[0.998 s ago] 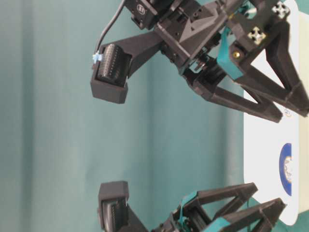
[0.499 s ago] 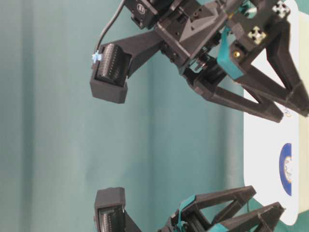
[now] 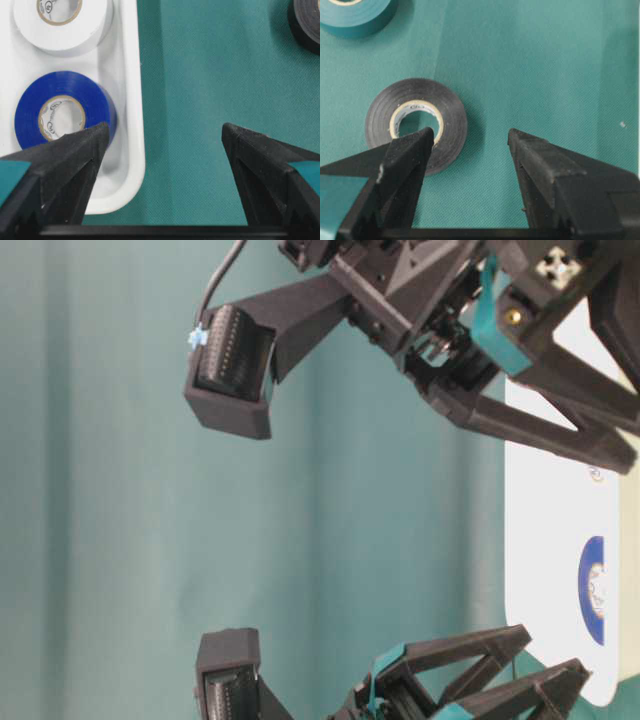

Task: Put the tape alternately from left to right into the white case.
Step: 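Lower the right gripper onto the black tape roll and grasp it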

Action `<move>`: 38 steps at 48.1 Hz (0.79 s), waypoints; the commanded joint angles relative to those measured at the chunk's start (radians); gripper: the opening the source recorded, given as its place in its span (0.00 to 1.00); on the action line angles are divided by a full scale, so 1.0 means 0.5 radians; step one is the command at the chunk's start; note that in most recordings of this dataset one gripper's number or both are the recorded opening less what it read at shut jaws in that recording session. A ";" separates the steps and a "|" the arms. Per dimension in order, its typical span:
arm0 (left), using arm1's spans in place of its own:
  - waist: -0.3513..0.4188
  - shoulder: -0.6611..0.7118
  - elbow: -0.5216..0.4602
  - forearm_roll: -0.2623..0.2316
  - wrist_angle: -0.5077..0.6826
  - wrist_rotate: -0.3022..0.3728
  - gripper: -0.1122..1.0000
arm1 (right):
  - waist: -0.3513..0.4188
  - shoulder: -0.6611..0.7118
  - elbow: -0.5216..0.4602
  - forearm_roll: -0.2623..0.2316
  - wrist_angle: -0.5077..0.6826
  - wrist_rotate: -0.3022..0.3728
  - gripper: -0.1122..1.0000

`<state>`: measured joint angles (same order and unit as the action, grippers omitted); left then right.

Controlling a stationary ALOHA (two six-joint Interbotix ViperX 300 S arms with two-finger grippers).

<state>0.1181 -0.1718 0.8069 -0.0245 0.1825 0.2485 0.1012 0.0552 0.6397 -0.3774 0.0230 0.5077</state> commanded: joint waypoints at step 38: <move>-0.028 -0.031 -0.031 -0.006 -0.015 -0.028 0.60 | 0.067 0.255 -0.150 0.006 -0.074 0.141 0.72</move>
<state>0.1074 -0.1733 0.8069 -0.0245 0.1825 0.2362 0.1258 0.1887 0.5921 -0.3758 -0.0061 0.5752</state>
